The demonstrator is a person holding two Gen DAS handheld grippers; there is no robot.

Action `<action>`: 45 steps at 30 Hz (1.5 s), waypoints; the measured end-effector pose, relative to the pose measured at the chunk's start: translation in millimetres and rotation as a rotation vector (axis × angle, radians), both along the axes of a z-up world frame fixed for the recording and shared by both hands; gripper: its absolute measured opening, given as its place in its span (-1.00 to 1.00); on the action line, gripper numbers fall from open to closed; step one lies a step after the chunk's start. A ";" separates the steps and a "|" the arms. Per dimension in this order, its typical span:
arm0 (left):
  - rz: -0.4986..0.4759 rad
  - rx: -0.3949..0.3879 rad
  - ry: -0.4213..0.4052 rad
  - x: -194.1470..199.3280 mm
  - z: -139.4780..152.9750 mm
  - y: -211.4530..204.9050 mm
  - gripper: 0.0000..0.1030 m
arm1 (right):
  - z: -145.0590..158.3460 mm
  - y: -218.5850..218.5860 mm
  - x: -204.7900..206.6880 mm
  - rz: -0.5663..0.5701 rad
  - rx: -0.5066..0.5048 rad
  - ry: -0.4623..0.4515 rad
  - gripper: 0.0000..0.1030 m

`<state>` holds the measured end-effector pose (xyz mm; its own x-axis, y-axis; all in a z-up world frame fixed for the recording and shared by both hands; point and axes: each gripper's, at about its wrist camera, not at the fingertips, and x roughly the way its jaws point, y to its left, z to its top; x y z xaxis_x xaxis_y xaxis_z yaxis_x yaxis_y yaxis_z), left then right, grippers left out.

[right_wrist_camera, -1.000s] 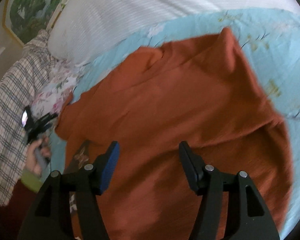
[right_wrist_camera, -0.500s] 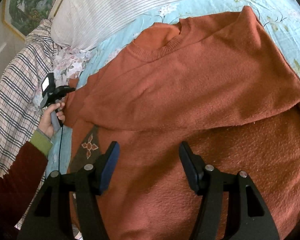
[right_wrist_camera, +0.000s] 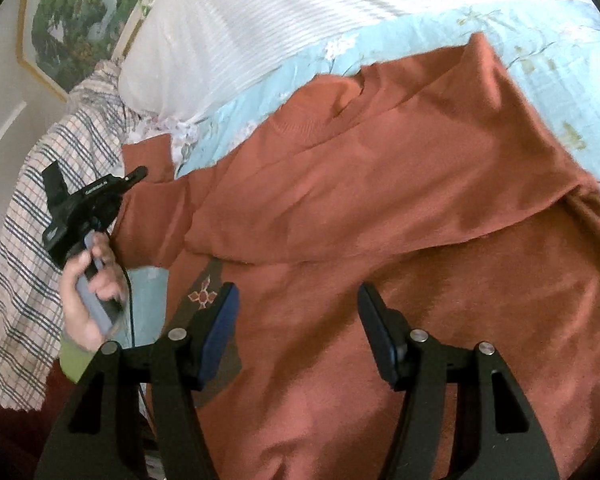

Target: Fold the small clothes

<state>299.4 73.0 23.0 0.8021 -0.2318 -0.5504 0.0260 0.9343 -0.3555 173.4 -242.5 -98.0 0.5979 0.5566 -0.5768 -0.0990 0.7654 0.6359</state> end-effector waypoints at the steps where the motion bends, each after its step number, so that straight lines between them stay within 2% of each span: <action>1: -0.046 -0.013 -0.005 -3.9 -0.7 -24.4 -0.91 | 1.3 -7.4 -4.2 -0.018 0.002 -0.005 0.21; 7: -0.237 -0.031 0.038 -20.1 -22.5 -139.8 -0.91 | -0.8 -48.4 -21.8 -0.124 0.011 -0.009 0.21; 11: -0.338 0.022 0.078 -19.4 -50.6 -207.9 -0.93 | -7.4 -74.3 -29.9 -0.190 0.025 0.009 0.22; 15: -0.409 0.089 0.132 -13.2 -80.7 -252.8 -0.92 | -11.0 -89.4 -34.3 -0.227 0.036 0.016 0.22; 18: -0.437 0.118 0.176 -12.5 -95.5 -261.5 -0.90 | -10.1 -91.6 -33.4 -0.232 0.047 0.013 0.22; 19: -0.445 0.111 0.185 -13.7 -97.1 -260.0 -0.86 | -9.8 -90.9 -31.7 -0.228 0.050 0.011 0.21; 20: -0.451 0.105 0.186 -16.5 -96.7 -258.1 -0.73 | -9.4 -90.2 -29.1 -0.221 0.052 0.009 0.21; 23: -0.463 0.096 0.176 -31.0 -86.9 -241.6 -0.09 | -9.8 -86.6 -17.1 -0.195 0.055 0.008 0.22; 24: -0.463 0.095 0.162 -39.9 -81.3 -231.2 0.01 | -10.0 -84.4 -12.6 -0.187 0.057 0.008 0.21; 29: -0.412 0.099 0.124 -72.4 -59.4 -164.9 0.02 | -13.4 -67.5 18.2 -0.145 0.062 0.019 0.22; 34: -0.217 0.187 0.121 -96.0 -56.0 -71.6 0.02 | -25.4 -55.3 54.1 -0.123 0.071 0.048 0.22; 37: -0.100 0.239 0.180 -98.9 -71.3 -18.4 0.02 | -32.9 -47.7 76.3 -0.111 0.059 0.069 0.22; 40: -0.046 0.266 0.274 -93.2 -93.6 14.1 -0.03 | -43.1 -39.4 96.2 -0.103 0.035 0.101 0.21; 42: -0.049 0.273 0.294 -90.1 -102.6 20.6 -0.03 | -45.3 -34.4 104.6 -0.098 0.021 0.105 -0.09; 44: -0.062 0.288 0.303 -83.9 -108.0 16.7 -0.03 | -45.3 -30.0 110.9 -0.078 0.042 0.103 -0.85; 45: -0.061 0.309 0.300 -79.7 -108.8 12.3 -0.03 | -43.1 -28.3 112.8 -0.076 0.047 0.093 -0.85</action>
<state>219.7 85.4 -85.8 0.5862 -0.0619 -0.8078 0.0226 0.9979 -0.0600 286.2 -270.8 -141.1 0.5843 0.5396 -0.6061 0.0196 0.7373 0.6753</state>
